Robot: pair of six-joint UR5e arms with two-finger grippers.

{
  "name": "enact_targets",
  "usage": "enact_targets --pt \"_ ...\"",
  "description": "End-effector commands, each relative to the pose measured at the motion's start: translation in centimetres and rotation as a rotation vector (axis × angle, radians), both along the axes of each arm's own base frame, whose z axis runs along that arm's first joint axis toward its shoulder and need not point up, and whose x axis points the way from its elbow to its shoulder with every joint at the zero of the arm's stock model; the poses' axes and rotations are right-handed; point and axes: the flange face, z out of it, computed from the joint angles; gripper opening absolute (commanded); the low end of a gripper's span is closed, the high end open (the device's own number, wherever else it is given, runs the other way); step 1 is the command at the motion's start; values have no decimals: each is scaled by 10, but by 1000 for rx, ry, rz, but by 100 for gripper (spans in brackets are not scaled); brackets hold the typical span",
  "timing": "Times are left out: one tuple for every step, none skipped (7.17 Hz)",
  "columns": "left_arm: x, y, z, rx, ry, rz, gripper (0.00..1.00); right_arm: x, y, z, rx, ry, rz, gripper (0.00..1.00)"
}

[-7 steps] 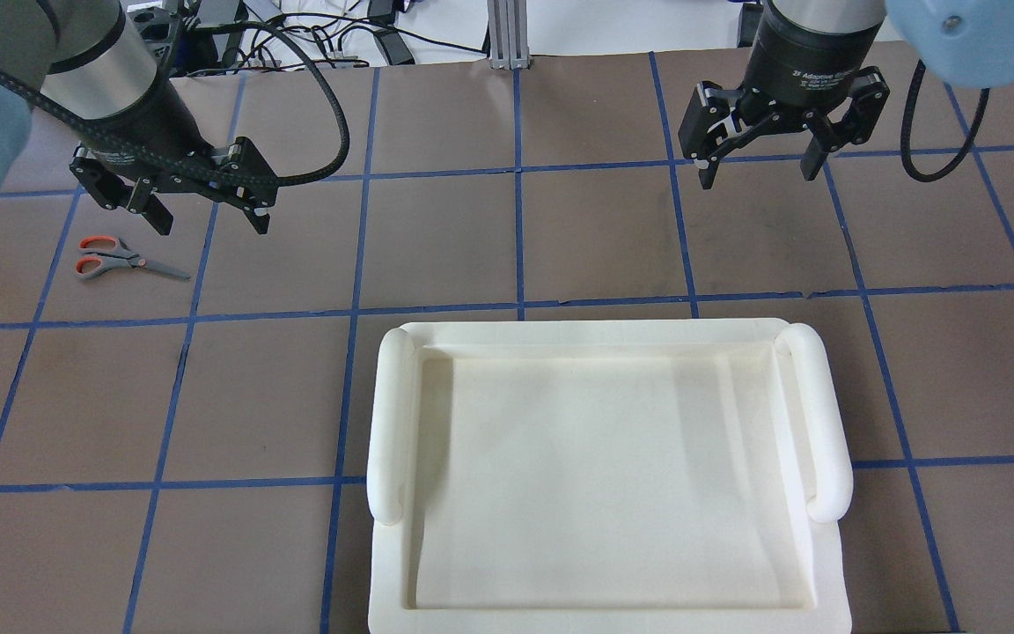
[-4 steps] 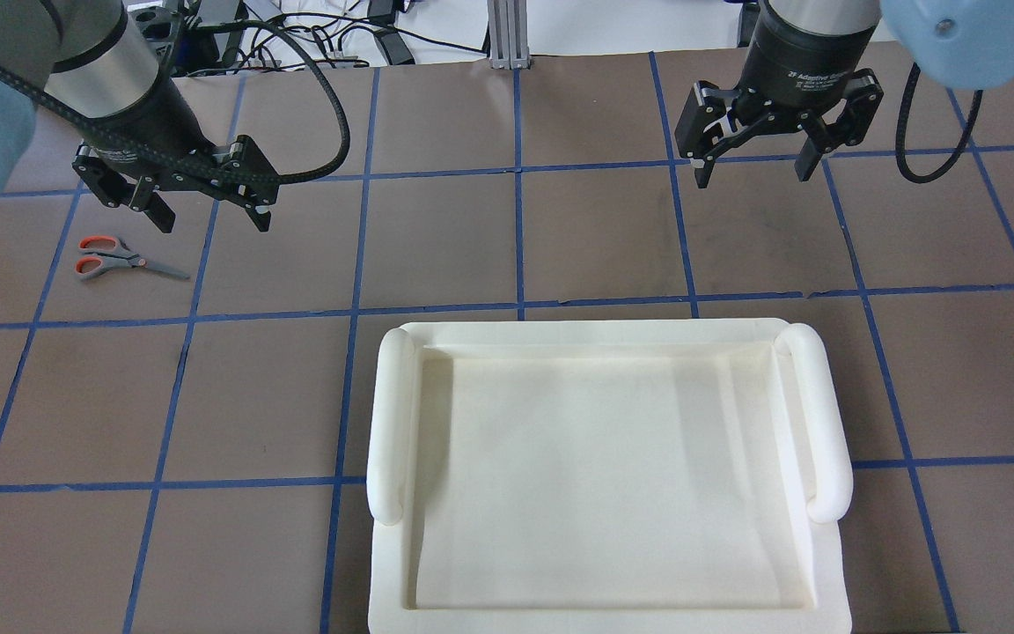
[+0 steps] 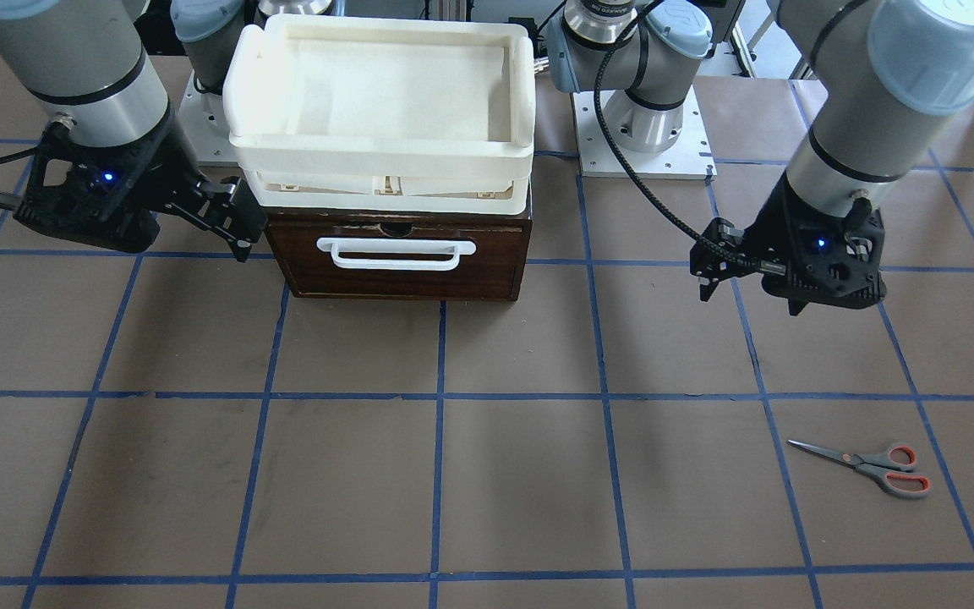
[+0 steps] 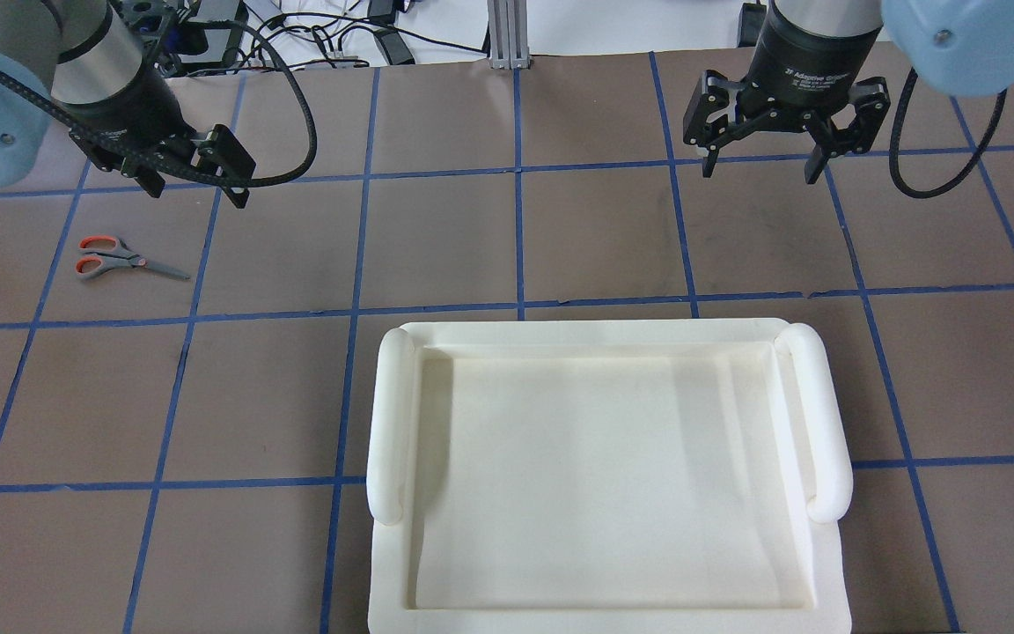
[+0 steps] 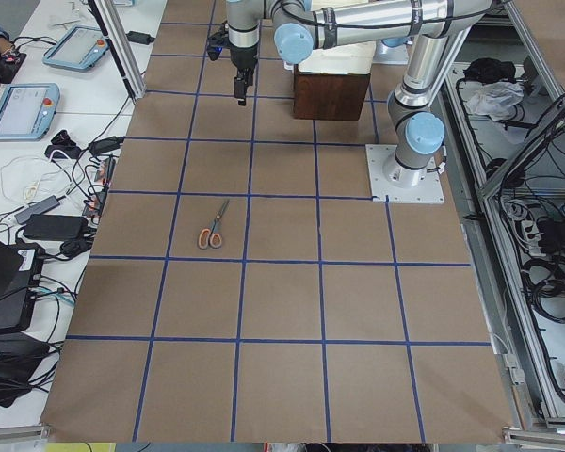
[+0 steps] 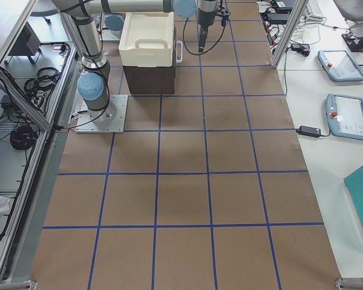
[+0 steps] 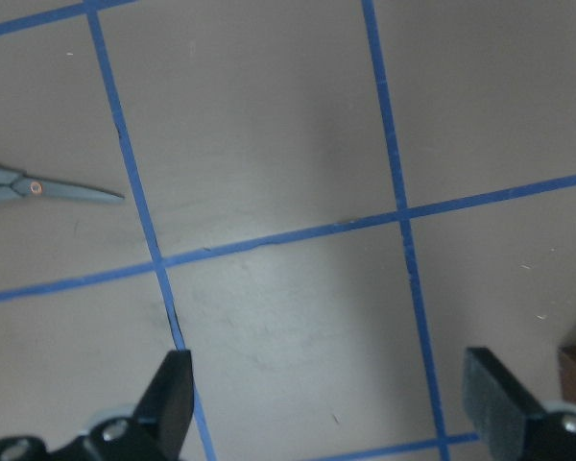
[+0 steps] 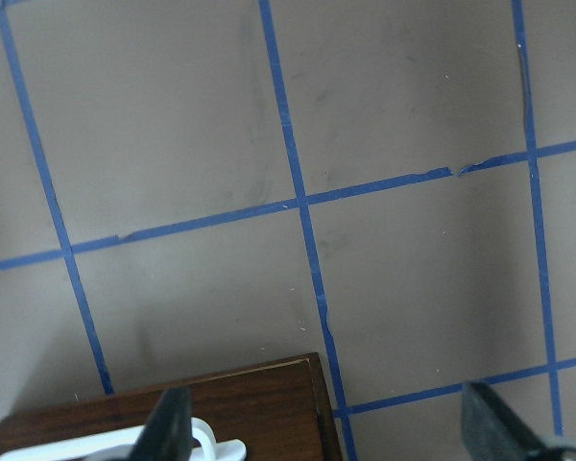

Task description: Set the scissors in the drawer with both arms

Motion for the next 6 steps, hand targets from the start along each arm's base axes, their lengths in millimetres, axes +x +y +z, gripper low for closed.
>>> enact_targets --pt "67 -31 -33 -11 -34 -245 100 -1 -7 -5 -28 1 -344 100" --pt "81 -45 -50 -16 -69 -372 100 3 -9 -17 -4 8 -531 100" --pt "113 -58 -72 -4 -119 -458 100 10 -16 -38 28 19 -698 100" --pt "131 -71 -92 -12 -155 -601 100 38 -18 -56 45 34 -792 100" --pt "161 -76 -113 10 -151 -772 100 70 -13 -73 57 64 -835 100" --pt "200 -75 -127 3 -137 -869 100 92 -12 -91 77 90 -921 100"
